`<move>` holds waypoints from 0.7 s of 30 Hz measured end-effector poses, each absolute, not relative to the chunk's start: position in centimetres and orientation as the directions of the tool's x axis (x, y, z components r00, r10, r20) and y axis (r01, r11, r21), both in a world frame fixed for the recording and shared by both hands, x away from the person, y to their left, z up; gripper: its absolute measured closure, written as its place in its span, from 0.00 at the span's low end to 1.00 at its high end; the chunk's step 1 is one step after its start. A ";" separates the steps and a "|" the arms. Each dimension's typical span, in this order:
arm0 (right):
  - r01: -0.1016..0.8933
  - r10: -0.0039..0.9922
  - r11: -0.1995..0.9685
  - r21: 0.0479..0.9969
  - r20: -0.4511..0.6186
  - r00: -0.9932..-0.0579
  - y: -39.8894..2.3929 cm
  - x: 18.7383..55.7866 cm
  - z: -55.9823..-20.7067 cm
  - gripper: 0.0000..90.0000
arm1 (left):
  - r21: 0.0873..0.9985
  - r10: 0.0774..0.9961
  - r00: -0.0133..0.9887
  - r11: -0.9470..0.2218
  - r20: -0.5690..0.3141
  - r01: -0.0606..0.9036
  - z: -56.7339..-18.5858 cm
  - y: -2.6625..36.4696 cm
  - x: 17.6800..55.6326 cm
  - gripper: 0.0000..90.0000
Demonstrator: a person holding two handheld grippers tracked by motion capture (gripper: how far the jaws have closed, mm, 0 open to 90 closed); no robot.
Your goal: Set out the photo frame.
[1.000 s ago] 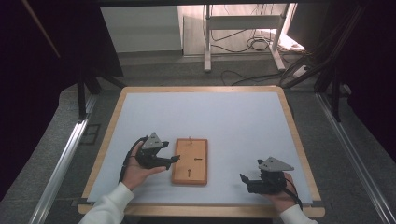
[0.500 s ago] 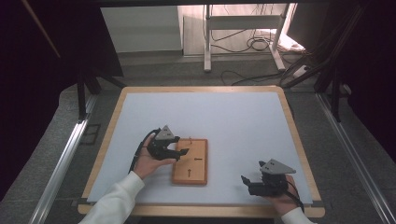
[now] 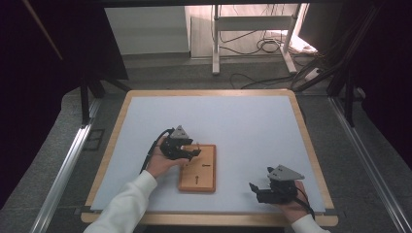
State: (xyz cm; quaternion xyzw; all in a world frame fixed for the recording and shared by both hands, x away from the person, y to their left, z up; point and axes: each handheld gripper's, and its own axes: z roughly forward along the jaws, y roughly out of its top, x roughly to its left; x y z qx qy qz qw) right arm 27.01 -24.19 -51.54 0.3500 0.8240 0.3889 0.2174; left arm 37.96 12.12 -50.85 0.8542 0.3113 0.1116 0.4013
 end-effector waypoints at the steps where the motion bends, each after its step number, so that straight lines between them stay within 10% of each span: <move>1: 0.407 0.744 0.455 0.792 -0.088 -0.662 -24.2 27.1 -51.6 0.15 | 0.754 0.618 0.784 -0.487 -0.059 0.441 -50.9 12.0 38.2 0.47; 21: 0.409 0.731 0.472 0.781 -0.087 -0.677 -23.7 27.2 -51.8 0.15 | 0.763 0.578 0.812 -0.489 -0.078 0.422 -51.9 11.1 39.6 0.66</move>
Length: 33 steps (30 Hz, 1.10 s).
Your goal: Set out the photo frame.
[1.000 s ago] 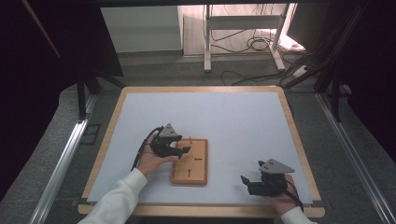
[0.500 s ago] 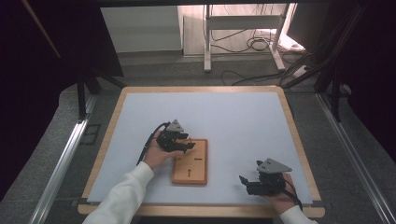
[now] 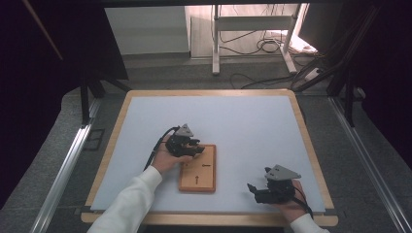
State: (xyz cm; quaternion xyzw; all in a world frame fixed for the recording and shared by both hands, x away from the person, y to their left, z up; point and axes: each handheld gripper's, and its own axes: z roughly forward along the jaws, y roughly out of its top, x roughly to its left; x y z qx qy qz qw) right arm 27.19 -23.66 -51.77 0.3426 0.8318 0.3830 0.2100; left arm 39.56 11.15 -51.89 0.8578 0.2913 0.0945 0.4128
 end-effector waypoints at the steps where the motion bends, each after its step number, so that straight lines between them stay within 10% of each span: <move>1: 0.409 0.730 0.472 0.781 -0.086 -0.678 -23.6 27.2 -51.8 0.15 | 0.763 0.576 0.814 -0.491 -0.077 0.421 -51.9 11.1 39.6 0.67; 18: 0.406 0.729 0.472 0.783 -0.087 -0.679 -23.5 27.2 -51.7 0.15 | 0.758 0.573 0.816 -0.498 -0.078 0.422 -52.1 11.3 39.8 0.92; 33: 0.369 0.696 0.490 0.790 -0.099 -0.712 -22.0 27.0 -51.6 0.15 | 0.720 0.576 0.806 -0.501 -0.137 0.481 -51.7 11.3 40.4 0.94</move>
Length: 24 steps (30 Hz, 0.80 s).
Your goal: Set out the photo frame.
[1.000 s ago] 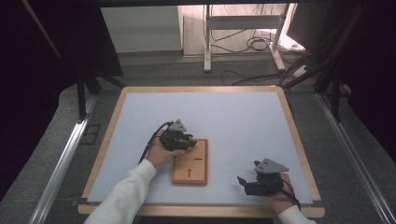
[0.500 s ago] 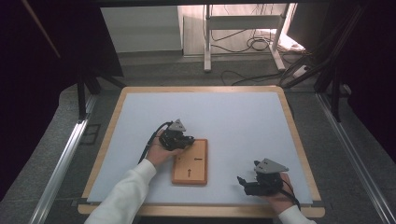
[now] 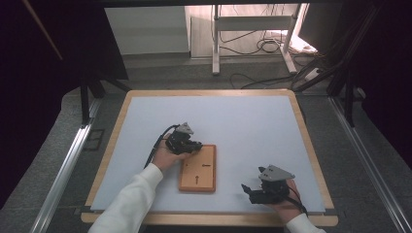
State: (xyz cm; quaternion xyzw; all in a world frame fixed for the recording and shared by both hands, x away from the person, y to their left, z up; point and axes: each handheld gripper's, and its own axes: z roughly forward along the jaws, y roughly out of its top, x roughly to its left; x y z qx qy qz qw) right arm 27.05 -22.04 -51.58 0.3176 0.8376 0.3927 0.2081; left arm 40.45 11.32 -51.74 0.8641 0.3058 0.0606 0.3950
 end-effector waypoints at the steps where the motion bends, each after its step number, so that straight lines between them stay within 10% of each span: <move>1: 0.362 0.691 0.496 0.790 -0.106 -0.715 -21.8 26.9 -51.5 0.15 | 0.718 0.578 0.804 -0.500 -0.140 0.485 -51.7 11.3 40.5 0.94; 24: 0.269 0.598 0.567 0.779 -0.165 -0.784 -18.5 26.2 -51.3 0.15 | 0.685 0.578 0.783 -0.475 -0.231 0.552 -51.7 11.7 41.1 0.92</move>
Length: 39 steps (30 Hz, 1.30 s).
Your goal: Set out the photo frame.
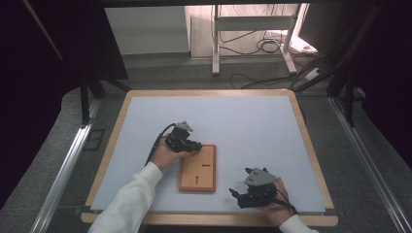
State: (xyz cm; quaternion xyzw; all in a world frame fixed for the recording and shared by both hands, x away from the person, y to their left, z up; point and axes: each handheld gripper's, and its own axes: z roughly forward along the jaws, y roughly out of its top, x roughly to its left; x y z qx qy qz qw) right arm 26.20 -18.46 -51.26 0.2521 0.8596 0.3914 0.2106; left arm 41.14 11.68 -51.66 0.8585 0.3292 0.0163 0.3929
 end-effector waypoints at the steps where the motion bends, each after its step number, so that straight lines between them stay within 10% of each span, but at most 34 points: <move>1: 0.264 0.592 0.570 0.778 -0.166 -0.788 -18.3 26.2 -51.2 0.15 | 0.684 0.578 0.782 -0.474 -0.233 0.554 -51.6 11.7 41.2 0.92; 39: 0.076 0.418 0.742 0.666 -0.372 -0.829 -9.8 26.2 -51.7 0.12 | 0.635 0.541 0.775 -0.481 -0.328 0.605 -51.4 12.1 43.2 0.92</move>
